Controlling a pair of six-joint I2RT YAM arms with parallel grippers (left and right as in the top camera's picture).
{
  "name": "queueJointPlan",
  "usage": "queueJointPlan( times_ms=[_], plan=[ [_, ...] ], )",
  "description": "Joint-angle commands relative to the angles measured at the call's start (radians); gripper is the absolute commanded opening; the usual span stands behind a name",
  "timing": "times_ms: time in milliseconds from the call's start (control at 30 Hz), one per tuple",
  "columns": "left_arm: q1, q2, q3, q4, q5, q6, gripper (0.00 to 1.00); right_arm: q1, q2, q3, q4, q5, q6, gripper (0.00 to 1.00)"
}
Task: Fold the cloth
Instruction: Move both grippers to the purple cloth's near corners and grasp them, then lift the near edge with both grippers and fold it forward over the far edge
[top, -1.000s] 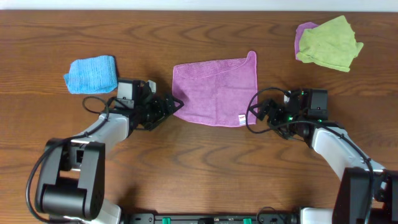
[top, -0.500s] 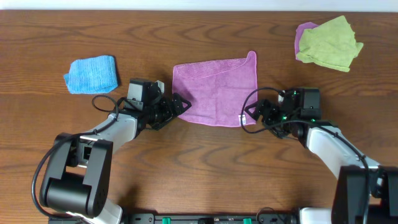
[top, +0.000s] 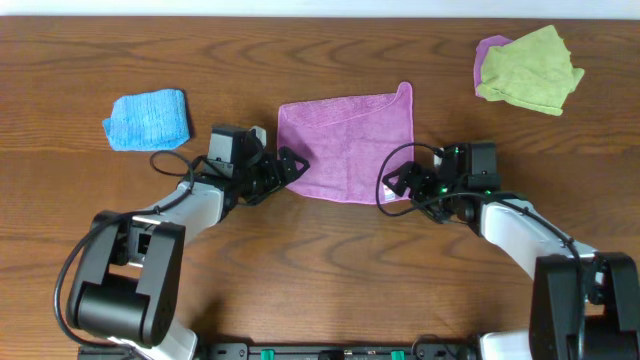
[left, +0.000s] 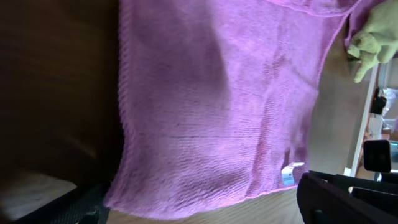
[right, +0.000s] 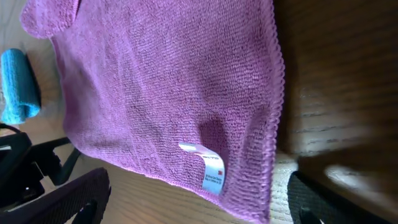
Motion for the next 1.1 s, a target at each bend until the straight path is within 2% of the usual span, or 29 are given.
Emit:
queueJointPlan(
  times_ms=[0, 67, 100, 200, 300, 467, 500, 567, 667, 933, 1000, 1067],
  plan=[
    [-0.013, 0.066, -0.010, -0.010, -0.045, -0.006, 1.00, 0.010, 0.007, -0.004, 0.002, 0.019, 0.019, 0.88],
    [-0.014, 0.071, -0.010, -0.007, -0.046, -0.009, 0.64, 0.010, 0.007, -0.004, 0.002, 0.027, 0.023, 0.86],
    [-0.014, 0.071, -0.010, -0.006, -0.047, -0.012, 0.58, 0.010, 0.007, -0.004, 0.002, 0.030, 0.024, 0.86],
    [-0.014, 0.071, -0.010, -0.003, -0.049, -0.013, 0.56, 0.010, 0.007, -0.004, 0.002, 0.037, 0.026, 0.82],
    [-0.015, 0.071, -0.010, -0.006, -0.048, -0.012, 0.44, 0.010, 0.007, -0.004, 0.002, 0.046, 0.027, 0.74],
    [-0.016, 0.071, -0.010, -0.009, -0.044, -0.013, 0.20, 0.010, 0.007, -0.004, 0.002, 0.058, 0.026, 0.55],
    [-0.016, 0.071, -0.010, -0.011, -0.040, -0.013, 0.18, 0.010, 0.007, -0.004, 0.003, 0.062, 0.026, 0.49],
    [-0.016, 0.071, -0.010, -0.014, -0.035, -0.012, 0.12, 0.010, 0.007, -0.004, 0.002, 0.065, 0.026, 0.14],
    [-0.015, 0.071, -0.010, -0.014, -0.021, -0.012, 0.06, 0.010, 0.007, -0.004, 0.002, 0.067, 0.026, 0.01],
    [-0.015, 0.071, -0.010, -0.017, -0.015, -0.011, 0.06, 0.010, 0.007, -0.004, -0.022, 0.066, 0.026, 0.02],
    [-0.015, 0.071, -0.010, -0.020, -0.015, -0.010, 0.06, 0.010, 0.007, -0.004, -0.042, 0.068, 0.025, 0.18],
    [-0.015, 0.071, -0.010, -0.021, -0.015, -0.007, 0.06, 0.010, 0.007, -0.004, -0.059, 0.087, 0.024, 0.23]
  ],
)
